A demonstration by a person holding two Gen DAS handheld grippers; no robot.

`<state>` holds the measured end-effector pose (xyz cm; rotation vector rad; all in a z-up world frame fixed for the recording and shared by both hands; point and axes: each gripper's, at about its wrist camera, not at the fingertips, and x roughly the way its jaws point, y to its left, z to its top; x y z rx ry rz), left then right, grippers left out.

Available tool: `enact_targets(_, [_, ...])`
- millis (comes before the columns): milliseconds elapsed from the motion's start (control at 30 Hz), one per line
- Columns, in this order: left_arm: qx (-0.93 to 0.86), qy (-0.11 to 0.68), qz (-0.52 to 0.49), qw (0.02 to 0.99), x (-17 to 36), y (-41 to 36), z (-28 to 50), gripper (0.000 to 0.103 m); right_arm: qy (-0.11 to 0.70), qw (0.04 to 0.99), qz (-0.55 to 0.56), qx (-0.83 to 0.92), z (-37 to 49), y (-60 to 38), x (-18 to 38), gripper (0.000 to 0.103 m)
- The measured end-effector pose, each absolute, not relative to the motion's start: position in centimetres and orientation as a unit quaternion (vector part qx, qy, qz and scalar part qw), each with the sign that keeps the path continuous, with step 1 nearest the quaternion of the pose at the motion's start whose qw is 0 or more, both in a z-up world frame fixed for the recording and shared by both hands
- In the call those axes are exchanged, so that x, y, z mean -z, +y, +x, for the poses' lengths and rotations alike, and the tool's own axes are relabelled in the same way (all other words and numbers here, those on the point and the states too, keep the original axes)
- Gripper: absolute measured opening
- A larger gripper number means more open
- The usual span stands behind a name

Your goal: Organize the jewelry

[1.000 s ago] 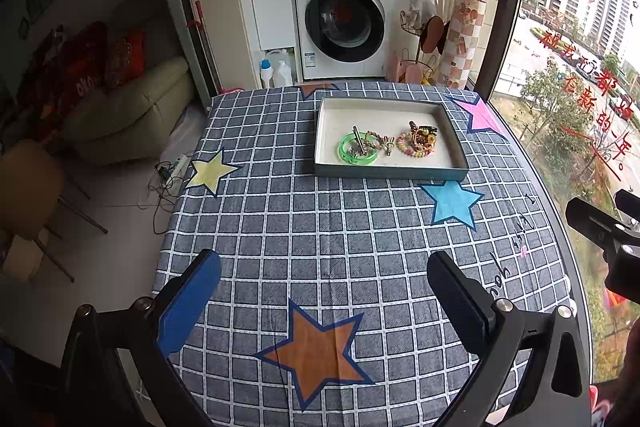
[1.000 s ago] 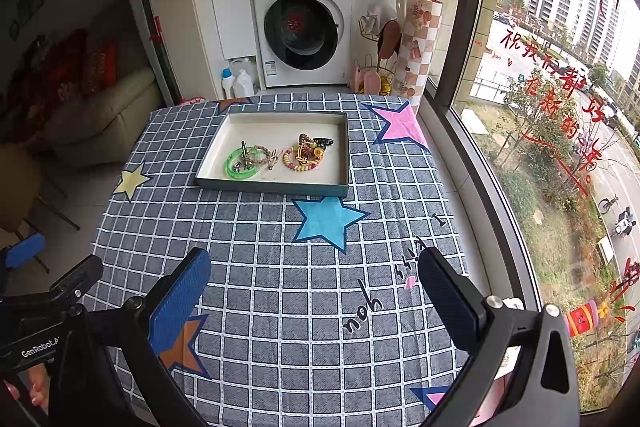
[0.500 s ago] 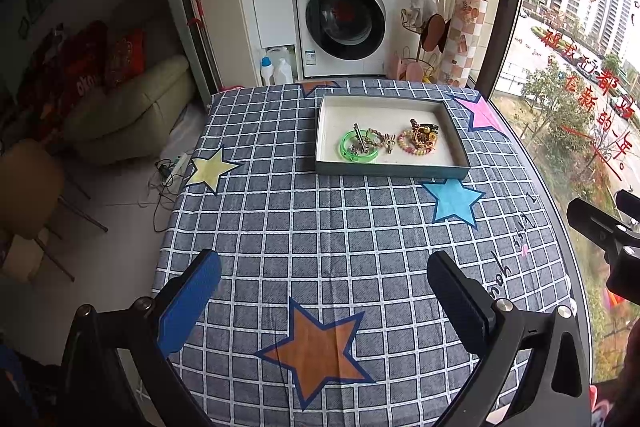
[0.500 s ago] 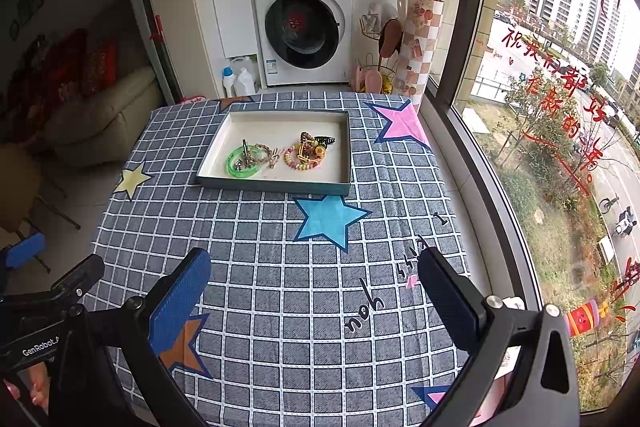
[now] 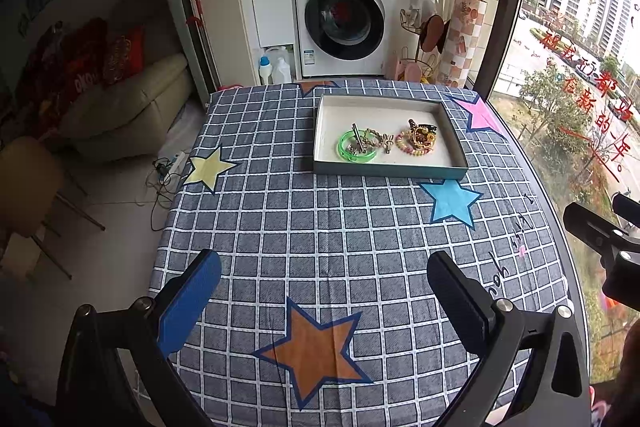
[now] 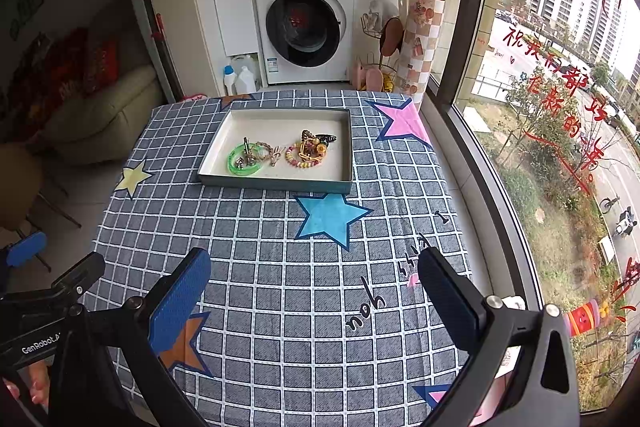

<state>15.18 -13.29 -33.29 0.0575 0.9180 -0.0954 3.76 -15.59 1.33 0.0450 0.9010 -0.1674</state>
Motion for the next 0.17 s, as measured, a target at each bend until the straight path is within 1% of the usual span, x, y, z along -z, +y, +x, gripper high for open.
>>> enact_targets(167, [0.049, 0.444, 0.026, 0.895, 33.21, -13.25, 15.2, 0.103, 0.436, 0.896, 0.021, 0.081, 3.82, -15.52, -1.23, 0.103])
